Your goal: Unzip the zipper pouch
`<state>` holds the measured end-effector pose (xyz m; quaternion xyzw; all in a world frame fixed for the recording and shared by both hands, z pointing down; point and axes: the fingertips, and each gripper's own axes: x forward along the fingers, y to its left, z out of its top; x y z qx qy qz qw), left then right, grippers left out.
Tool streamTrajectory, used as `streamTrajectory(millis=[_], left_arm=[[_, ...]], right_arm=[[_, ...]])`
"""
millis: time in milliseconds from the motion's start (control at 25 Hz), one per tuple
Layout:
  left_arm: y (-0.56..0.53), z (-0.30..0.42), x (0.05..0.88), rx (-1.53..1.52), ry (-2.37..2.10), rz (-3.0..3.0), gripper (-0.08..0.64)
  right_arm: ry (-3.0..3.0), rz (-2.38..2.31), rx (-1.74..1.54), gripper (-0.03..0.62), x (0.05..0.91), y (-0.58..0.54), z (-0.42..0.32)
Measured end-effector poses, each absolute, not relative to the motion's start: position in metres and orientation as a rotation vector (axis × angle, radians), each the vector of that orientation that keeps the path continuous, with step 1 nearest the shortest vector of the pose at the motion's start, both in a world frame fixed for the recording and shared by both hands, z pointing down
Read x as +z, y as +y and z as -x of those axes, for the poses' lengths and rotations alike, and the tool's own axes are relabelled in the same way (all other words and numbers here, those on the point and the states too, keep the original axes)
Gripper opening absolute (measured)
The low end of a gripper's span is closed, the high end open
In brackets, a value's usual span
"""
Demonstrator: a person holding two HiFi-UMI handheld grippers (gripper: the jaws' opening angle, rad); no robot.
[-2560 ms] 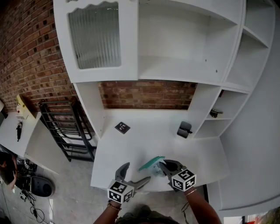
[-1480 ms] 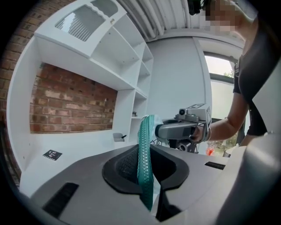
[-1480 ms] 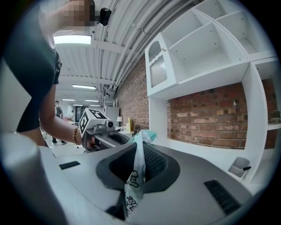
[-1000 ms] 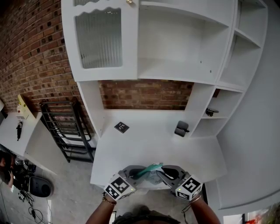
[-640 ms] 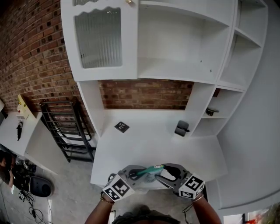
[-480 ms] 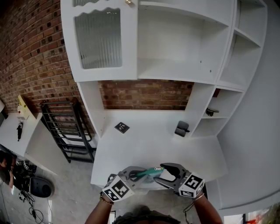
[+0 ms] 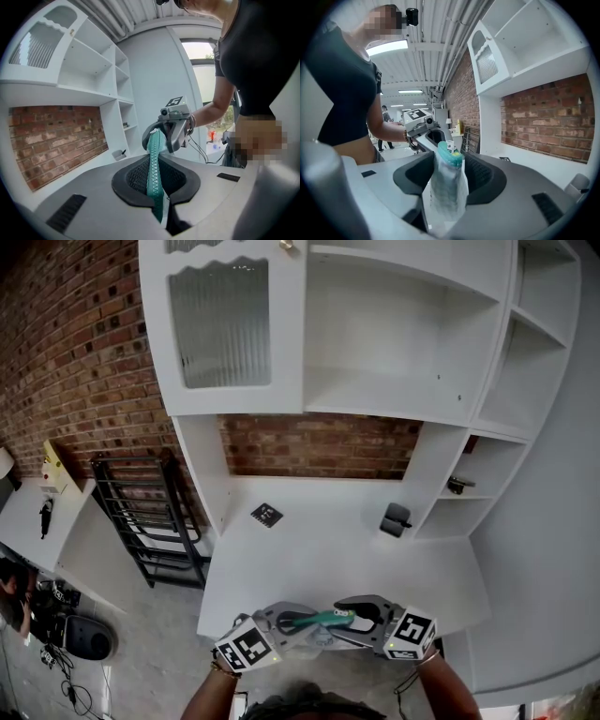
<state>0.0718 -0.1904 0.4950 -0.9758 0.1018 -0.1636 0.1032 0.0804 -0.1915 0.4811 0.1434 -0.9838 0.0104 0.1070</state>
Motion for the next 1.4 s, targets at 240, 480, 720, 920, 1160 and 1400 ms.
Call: streamTrajectory(millis=[240, 480, 720, 920, 1160, 1400], left_arm=[[-0.196, -0.069, 0.497, -0.494, 0.305, 2.896, 0.018], [-0.207, -0.065, 0.503, -0.465, 0.418, 2.969, 0.067], [-0.229, -0.047, 0.495, -0.408, 0.685, 3.023, 0.174], [-0.228, -0.054, 0.476, -0.332, 0.792, 3.146, 0.203], [-0.214, -0.078, 0.469, -0.335, 0.718, 3.268, 0.215], [-0.214, -0.081, 0.479, -0.412, 0.771, 3.299, 0.216]], right_arm=[[-2.89, -0.444, -0.029, 0.083, 0.48, -0.194, -0.081], [-2.852, -0.551, -0.1, 0.024, 0.483, -0.204, -0.083], [-2.636, -0.74, -0.322, 0.018, 0.484, -0.218, -0.093], [-2.479, -0.84, -0.503, 0.018, 0.486, -0.228, -0.092], [-2.343, -0.849, -0.698, 0.018, 0.491, -0.235, -0.088], [-2.283, -0.814, -0.781, 0.018, 0.496, -0.228, -0.076]])
